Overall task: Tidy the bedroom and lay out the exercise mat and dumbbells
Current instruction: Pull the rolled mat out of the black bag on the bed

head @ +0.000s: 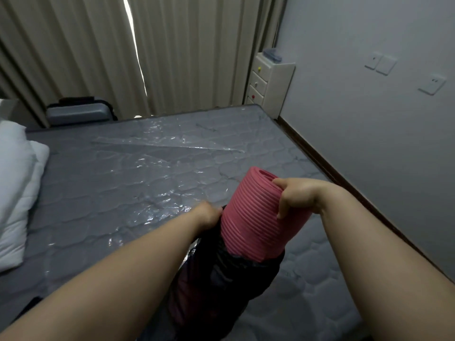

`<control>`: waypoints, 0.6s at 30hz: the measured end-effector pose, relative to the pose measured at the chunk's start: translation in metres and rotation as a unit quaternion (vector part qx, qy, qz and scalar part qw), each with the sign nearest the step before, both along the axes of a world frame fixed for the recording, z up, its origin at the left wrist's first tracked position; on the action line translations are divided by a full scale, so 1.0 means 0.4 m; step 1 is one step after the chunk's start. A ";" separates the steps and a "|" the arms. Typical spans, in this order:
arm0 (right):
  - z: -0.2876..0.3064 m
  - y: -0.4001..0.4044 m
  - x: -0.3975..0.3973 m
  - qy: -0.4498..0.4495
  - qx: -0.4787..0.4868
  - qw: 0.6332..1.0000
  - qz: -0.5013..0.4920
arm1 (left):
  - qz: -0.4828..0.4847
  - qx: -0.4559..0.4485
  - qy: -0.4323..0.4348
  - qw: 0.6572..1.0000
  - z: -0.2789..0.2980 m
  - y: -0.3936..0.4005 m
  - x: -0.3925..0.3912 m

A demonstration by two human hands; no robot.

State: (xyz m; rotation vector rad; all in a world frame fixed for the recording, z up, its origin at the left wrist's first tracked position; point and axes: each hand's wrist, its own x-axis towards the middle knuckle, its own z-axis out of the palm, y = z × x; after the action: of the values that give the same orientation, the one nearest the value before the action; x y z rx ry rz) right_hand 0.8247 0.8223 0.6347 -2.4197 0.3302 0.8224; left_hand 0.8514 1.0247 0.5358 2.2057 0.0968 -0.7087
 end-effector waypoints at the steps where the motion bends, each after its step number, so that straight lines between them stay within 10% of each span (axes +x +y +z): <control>1: -0.016 -0.038 0.007 0.015 0.009 1.000 0.009 | 0.002 0.033 -0.002 0.999 -0.024 -0.033 0.005; 11: -0.231 -0.355 0.070 -0.012 0.226 0.967 -0.115 | -0.008 0.210 0.005 0.978 -0.202 -0.219 0.027; 18: -0.259 -0.252 0.266 -0.099 0.107 0.989 -0.038 | -0.058 0.280 0.056 0.957 -0.202 -0.170 0.065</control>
State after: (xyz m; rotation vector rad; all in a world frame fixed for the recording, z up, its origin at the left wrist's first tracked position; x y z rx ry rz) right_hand 0.9313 0.7217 0.5312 -2.2494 0.2429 0.5471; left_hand 0.8775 0.9566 0.4551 2.7242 0.2538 -0.9630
